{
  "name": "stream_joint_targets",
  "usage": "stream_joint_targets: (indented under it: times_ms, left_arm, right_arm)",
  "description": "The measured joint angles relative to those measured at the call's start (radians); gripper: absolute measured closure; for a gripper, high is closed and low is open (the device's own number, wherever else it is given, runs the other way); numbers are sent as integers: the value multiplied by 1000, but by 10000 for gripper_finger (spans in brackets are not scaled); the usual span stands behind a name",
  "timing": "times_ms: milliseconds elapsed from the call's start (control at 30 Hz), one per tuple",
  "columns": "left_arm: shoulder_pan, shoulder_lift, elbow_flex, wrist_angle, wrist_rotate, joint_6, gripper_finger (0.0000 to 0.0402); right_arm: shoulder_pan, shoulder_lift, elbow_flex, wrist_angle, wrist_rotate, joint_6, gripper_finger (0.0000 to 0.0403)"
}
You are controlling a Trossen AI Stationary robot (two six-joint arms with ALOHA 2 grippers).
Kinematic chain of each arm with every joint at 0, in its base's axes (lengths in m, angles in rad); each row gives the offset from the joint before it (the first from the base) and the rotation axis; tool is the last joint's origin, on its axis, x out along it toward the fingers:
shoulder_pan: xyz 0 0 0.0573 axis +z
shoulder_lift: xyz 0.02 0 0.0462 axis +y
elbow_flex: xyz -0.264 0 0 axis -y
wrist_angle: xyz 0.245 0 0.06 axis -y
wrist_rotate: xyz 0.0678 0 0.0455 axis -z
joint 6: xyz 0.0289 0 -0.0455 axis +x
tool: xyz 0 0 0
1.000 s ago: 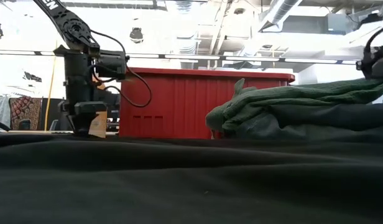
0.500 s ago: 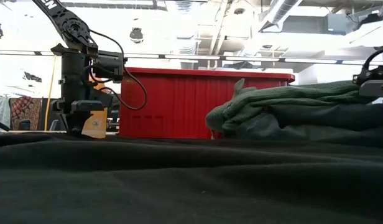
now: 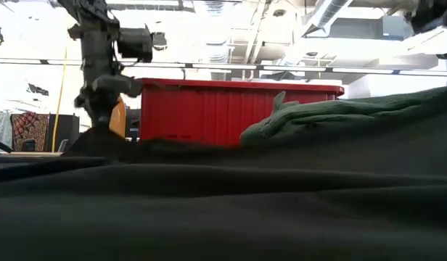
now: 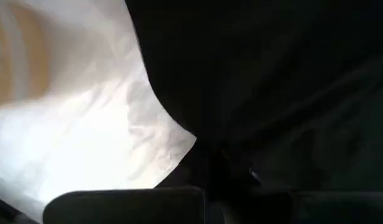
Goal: Fold laundry
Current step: Fold the black shirt
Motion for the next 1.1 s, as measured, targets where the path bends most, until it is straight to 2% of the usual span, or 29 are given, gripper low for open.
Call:
stream_joint_targets:
  times_ms: [67,133,267,400,533,700,800,967,1100]
  left_arm:
    - [-2,-24,40,-21,-19,25,401]
    - [0,-43,74,-42,-56,47,401]
    - [0,-54,113,-83,-88,58,401]
    - [-6,-54,92,-91,-86,61,401]
    - [-28,-54,73,-150,-84,62,401]
    - [-75,-54,49,-262,-59,63,401]
    - [-107,-54,29,-279,-57,62,401]
    - [-130,-54,17,-277,-58,56,401]
    - [-130,-54,17,-284,-58,54,401]
  right_arm:
    - [-7,2,57,-74,1,-24,385]
    - [-15,-4,79,-73,18,-55,385]
    - [-43,8,78,-57,6,-56,378]
    - [-57,50,77,32,2,-53,355]
    - [-65,106,77,240,-25,-91,332]
    - [-21,212,78,634,-201,-118,325]
    - [11,269,78,770,-283,-130,324]
    - [23,285,78,682,-290,-94,324]
    - [24,224,78,479,-160,37,323]
